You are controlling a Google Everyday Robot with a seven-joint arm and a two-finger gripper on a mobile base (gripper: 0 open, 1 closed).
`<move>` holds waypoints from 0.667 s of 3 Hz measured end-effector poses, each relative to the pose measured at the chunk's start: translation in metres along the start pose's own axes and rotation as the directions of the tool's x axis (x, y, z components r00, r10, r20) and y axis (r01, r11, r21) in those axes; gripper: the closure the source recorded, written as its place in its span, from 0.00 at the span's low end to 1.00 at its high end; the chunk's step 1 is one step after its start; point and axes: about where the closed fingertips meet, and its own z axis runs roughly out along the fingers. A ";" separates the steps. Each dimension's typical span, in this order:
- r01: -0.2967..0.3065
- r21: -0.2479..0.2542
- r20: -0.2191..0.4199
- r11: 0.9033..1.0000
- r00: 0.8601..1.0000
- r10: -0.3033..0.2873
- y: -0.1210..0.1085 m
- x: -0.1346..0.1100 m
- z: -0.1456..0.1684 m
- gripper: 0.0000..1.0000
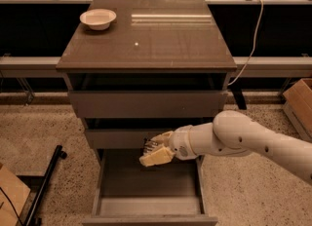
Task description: Place rxbar chocolate into bottom drawer
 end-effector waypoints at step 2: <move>0.049 0.053 0.033 0.997 0.998 -0.050 -0.030 0.011 0.030 1.00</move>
Offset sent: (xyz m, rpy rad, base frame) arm 0.0481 0.0101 -0.0600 0.0043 -0.1310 -0.0592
